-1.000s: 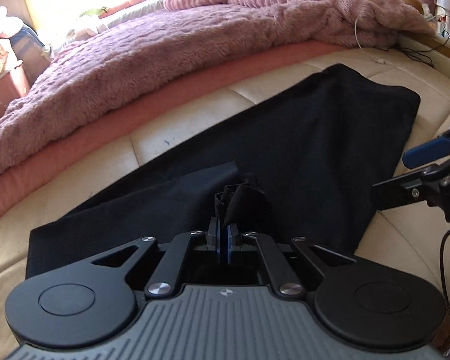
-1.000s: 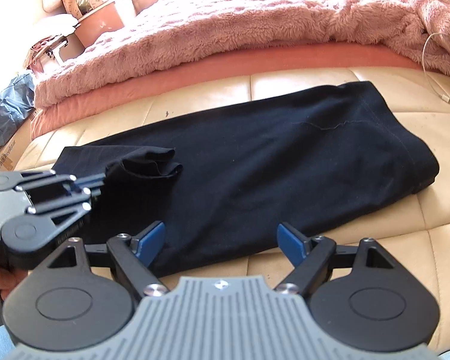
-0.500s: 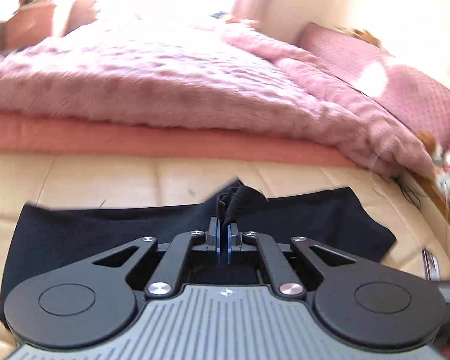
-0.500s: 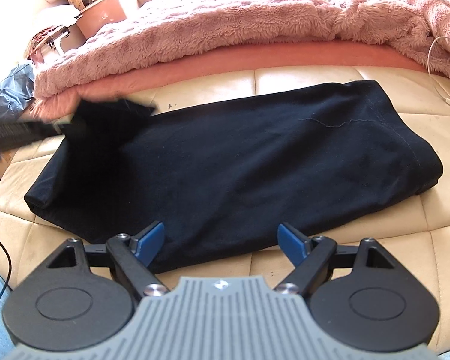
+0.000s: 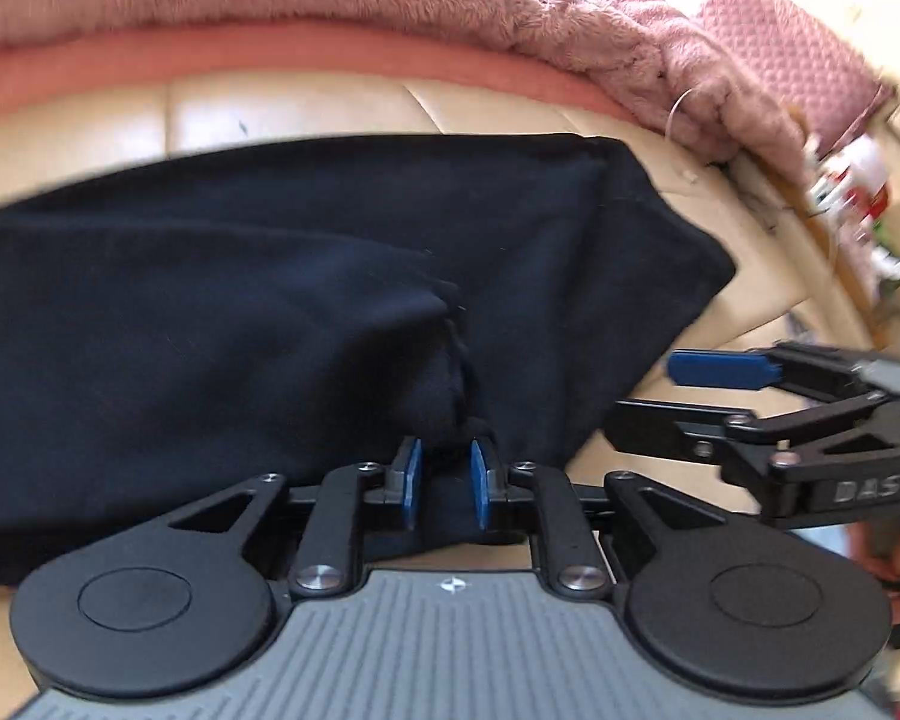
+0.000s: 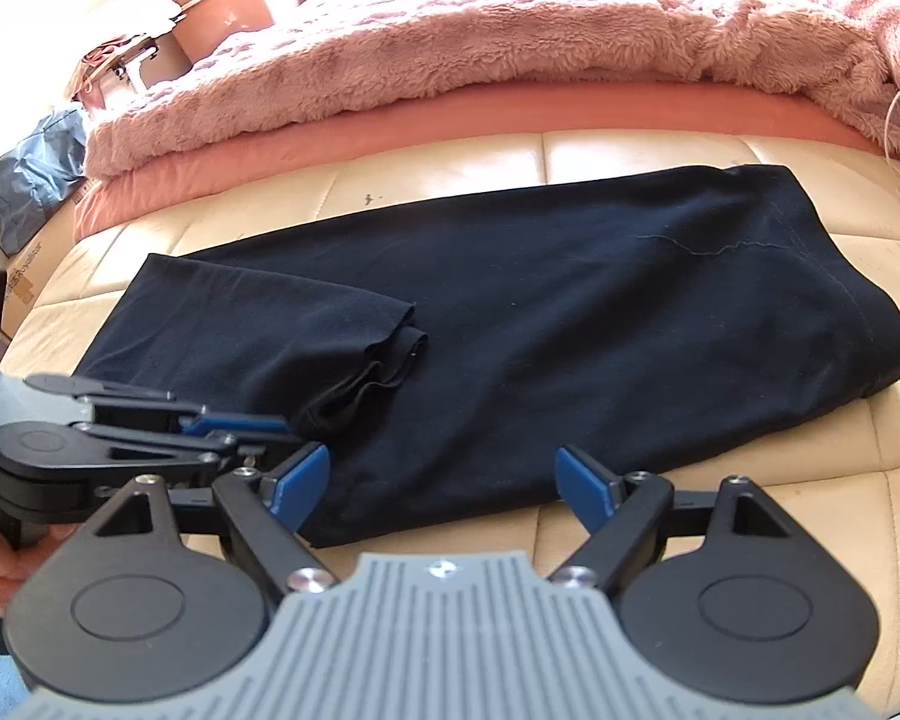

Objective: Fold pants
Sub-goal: 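Lower the leg end onto the pants and open the left gripper, then move both open grippers over the folded pants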

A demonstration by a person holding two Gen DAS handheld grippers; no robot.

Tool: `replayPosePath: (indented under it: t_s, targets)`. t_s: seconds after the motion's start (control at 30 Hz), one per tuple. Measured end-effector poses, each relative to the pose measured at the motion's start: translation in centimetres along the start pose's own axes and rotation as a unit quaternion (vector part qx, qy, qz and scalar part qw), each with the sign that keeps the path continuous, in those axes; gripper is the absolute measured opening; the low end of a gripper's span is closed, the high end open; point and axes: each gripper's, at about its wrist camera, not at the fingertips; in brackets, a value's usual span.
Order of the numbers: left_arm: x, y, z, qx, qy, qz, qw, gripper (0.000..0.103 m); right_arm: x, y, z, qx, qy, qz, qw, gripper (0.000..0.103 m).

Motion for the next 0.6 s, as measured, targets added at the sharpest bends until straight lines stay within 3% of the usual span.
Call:
replayPosePath:
  t_s: [0.13, 0.27, 0.37, 0.43, 0.47, 0.6]
  targets:
    - [-0.2, -0.2, -1.0, 0.065, -0.04, -0.011, 0.9971, 0.023, 0.0, -0.1, -0.1, 0.0, -0.003, 0.001, 1.0, 0.079]
    - [-0.3, -2.0, -0.6, 0.064, -0.023, 0.003, 0.9976, 0.025, -0.2, -0.4, -0.4, -0.003, -0.005, 0.011, 1.0, 0.078]
    - [-0.5, -3.4, -0.4, 0.039, -0.004, 0.026, 0.9989, 0.025, -0.4, -0.5, -0.8, -0.01, -0.005, 0.024, 1.0, 0.074]
    - [-0.6, -4.0, -0.3, 0.007, 0.012, 0.036, 0.9993, 0.025, -0.6, -0.3, -1.1, -0.018, -0.005, 0.028, 0.999, 0.063]
    - [-0.6, -4.5, -0.2, -0.002, 0.02, 0.039, 0.999, 0.025, -0.7, 0.0, -1.3, -0.024, -0.004, 0.028, 0.999, 0.053]
    - [-1.0, -4.5, -0.5, -0.011, 0.032, 0.046, 0.9984, 0.025, -1.3, 1.1, -2.2, -0.036, -0.008, 0.02, 0.999, 0.028]
Point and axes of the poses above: each gripper's, at about its wrist camera, not at the fingertips, and y roughly the way its jaws point, z to its right, x to its underside, and after that the axes turned 11 degrees about x, right-handed
